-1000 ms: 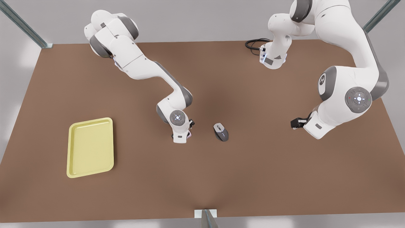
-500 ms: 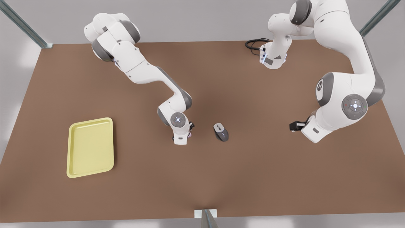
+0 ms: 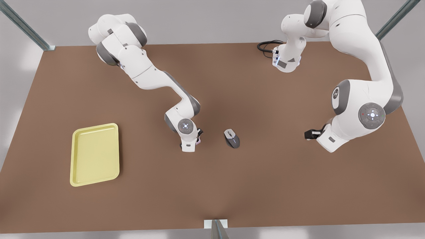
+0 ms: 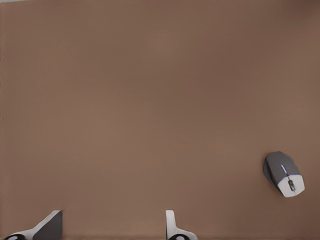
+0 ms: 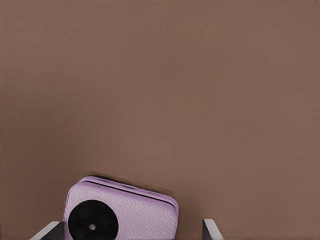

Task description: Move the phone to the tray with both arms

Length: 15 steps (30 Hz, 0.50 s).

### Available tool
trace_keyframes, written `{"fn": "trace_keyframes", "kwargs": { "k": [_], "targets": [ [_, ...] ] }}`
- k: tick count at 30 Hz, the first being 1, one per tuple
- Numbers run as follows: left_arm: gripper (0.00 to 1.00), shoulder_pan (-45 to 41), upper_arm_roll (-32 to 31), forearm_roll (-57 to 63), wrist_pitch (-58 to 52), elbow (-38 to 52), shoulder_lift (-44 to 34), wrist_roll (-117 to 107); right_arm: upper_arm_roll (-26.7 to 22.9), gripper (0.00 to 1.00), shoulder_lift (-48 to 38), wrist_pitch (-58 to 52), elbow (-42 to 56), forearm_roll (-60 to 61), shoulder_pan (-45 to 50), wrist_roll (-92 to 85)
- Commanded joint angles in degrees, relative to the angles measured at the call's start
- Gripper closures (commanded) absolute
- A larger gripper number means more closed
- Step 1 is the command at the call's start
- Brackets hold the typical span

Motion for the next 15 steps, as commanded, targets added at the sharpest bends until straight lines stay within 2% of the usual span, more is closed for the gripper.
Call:
{"fn": "trace_keyframes", "kwargs": {
  "k": [1,15],
  "targets": [
    [0.00,0.0,0.1,0.1,0.0,0.1,0.0,0.7,0.0,0.00,-0.1,1.0,-0.1,0.0,0.1,0.0],
    [0.00,0.0,0.1,0.1,0.0,0.1,0.0,0.8,0.3,0.00,-1.0,-1.3,-1.4,0.4,-0.4,2.3]
  ]
}}
